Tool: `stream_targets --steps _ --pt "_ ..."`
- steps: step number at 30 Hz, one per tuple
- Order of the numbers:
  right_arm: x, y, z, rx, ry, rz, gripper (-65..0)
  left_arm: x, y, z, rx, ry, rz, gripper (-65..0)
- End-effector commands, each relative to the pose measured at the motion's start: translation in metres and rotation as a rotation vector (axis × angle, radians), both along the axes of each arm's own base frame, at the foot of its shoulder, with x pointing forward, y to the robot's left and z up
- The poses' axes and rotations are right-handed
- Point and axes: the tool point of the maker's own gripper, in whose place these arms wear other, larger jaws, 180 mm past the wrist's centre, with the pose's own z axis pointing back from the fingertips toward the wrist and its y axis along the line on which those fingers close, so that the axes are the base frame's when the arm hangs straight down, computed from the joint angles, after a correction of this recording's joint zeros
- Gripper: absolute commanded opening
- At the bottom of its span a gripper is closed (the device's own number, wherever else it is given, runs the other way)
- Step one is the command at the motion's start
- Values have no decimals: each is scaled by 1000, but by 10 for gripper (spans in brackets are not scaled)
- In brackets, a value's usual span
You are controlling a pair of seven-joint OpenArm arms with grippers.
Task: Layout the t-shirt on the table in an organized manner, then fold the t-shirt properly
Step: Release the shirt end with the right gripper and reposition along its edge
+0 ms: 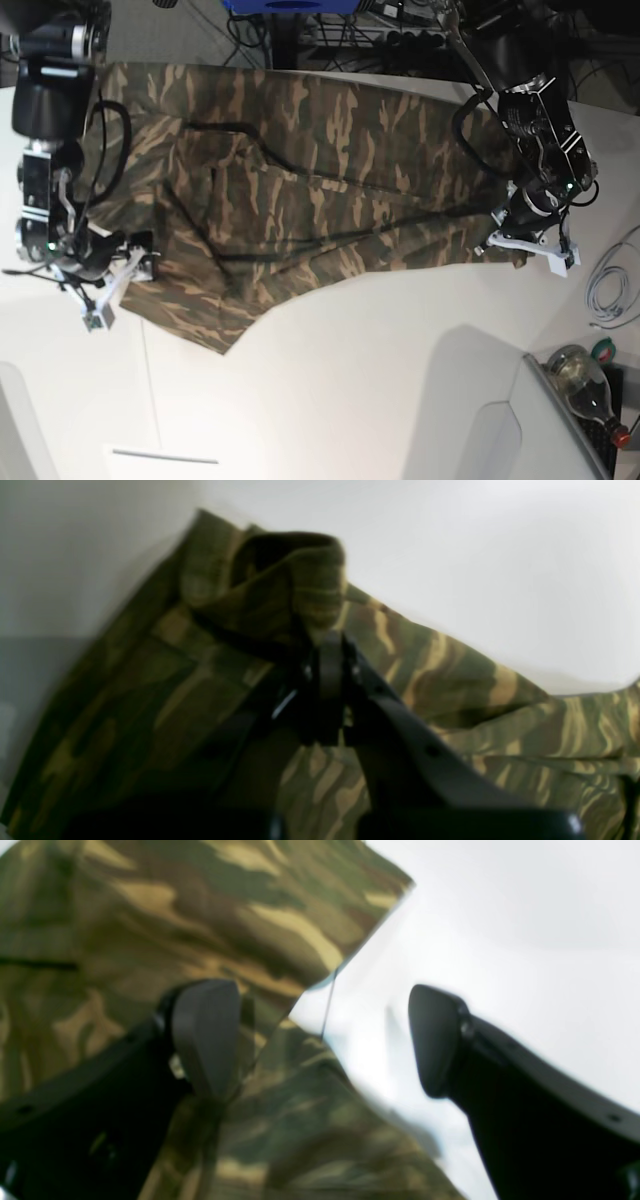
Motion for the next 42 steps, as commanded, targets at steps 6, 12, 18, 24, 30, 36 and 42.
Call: stream_targets --steps 6,12,18,24,30,36,42 --pt "31 -5 1 78 -54 13 -155 14 -2 14 4 -57 1 -650" --pt "34 -5 -8 104 -8 4 -204 13 -2 13 3 -56 2 -650" --pt "43 -8 0 99 -28 3 -650 13 -2 13 3 -56 2 -650" --pt "76 -29 36 62 -102 -5 -650 13 -2 13 3 -56 2 -650" --pt "88 -31 52 54 -89 -4 -650 16 -3 15 2 -62 0 -650" --pt "64 -32 26 82 -34 -41 -308 18 -4 16 4 -65 -4 -650" --pt "55 -37 12 215 -51 -172 -74 18 -4 16 4 -63 -6 -650"
